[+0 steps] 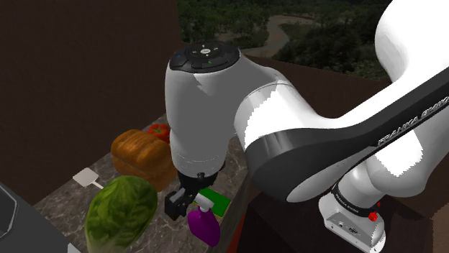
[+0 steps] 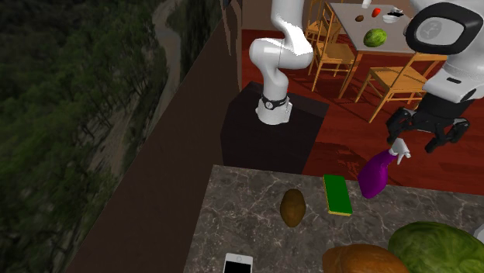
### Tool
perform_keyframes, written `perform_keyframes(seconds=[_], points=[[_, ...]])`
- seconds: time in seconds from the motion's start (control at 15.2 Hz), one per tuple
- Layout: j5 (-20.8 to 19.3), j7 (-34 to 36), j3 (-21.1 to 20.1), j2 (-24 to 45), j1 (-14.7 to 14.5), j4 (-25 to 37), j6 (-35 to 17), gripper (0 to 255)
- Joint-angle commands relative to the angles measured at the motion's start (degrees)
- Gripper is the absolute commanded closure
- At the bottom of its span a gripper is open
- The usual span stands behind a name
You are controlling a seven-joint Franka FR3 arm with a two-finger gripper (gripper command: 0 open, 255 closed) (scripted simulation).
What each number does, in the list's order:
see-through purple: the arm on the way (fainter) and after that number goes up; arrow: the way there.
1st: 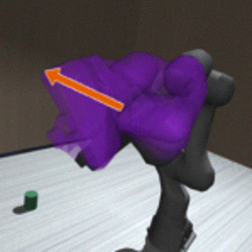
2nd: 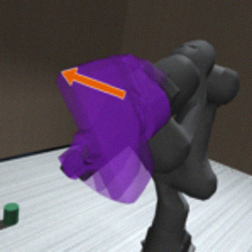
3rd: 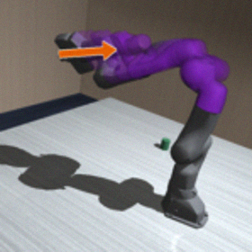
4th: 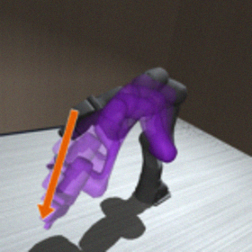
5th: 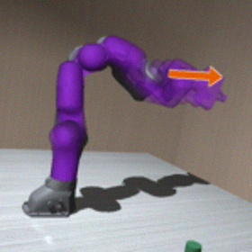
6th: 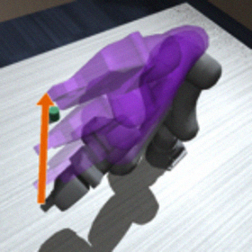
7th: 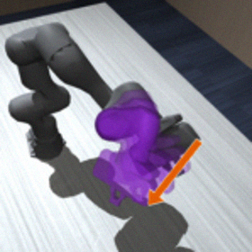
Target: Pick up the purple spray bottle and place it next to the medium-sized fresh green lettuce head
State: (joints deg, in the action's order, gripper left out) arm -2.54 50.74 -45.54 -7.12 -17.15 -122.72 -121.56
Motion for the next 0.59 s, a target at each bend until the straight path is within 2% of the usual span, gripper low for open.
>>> perform_keyframes(seconds=[0.0, 0.07, 0.53], points=[[1.5, -0.9, 0.3, -1.8, -0.3, 2.0, 3.3, 0], [2.0, -1.3, 0.6, -2.4, -0.4, 3.0, 4.8, 0], [2.0, -1.3, 0.6, -2.4, -0.4, 3.0, 4.8, 0]])
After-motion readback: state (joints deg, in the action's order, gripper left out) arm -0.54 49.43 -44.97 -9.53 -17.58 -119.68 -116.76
